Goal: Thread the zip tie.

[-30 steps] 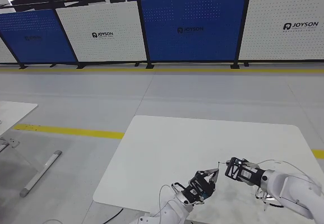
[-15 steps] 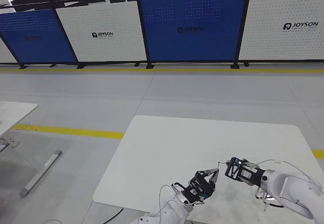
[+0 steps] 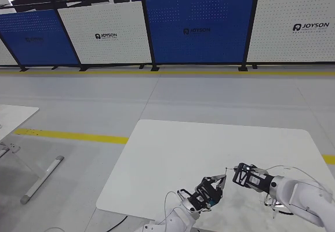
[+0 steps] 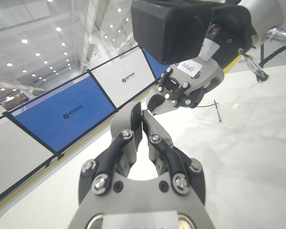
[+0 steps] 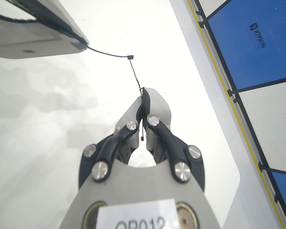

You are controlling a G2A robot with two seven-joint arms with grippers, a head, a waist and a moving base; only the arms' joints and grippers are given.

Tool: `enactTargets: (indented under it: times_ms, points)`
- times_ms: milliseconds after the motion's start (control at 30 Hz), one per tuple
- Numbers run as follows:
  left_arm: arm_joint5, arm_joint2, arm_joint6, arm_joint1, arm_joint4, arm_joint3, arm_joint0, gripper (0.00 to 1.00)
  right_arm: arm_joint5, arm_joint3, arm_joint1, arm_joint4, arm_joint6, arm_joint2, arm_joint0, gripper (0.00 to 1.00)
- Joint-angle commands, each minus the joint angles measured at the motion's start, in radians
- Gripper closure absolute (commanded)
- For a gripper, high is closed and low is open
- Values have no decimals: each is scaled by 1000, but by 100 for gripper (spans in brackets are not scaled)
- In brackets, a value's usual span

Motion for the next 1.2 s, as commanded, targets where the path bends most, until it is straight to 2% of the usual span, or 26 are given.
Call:
enactTargets:
  times_ms: [0, 267, 400, 567, 767, 1167]
  points:
    - [0, 0, 0, 0, 0, 0, 0, 100, 0, 0, 0, 0, 0, 0, 0, 100]
    - [0, 0, 0, 0, 0, 0, 0, 100, 0, 0, 0, 0, 0, 0, 0, 100]
    - [-3, 5, 11, 2, 0, 5, -8, 100, 0, 13, -2, 17, 16, 13, -18, 100]
    - [18, 27, 54, 18, 0, 25, -23, 100, 0, 11, 1, 71, 42, 2, -21, 100]
    - [19, 52, 39, 41, 0, 29, -44, 100, 0, -1, 12, 95, 45, -24, -2, 100]
    - [19, 52, 39, 41, 0, 29, -44, 100, 0, -1, 12, 95, 45, -24, -2, 100]
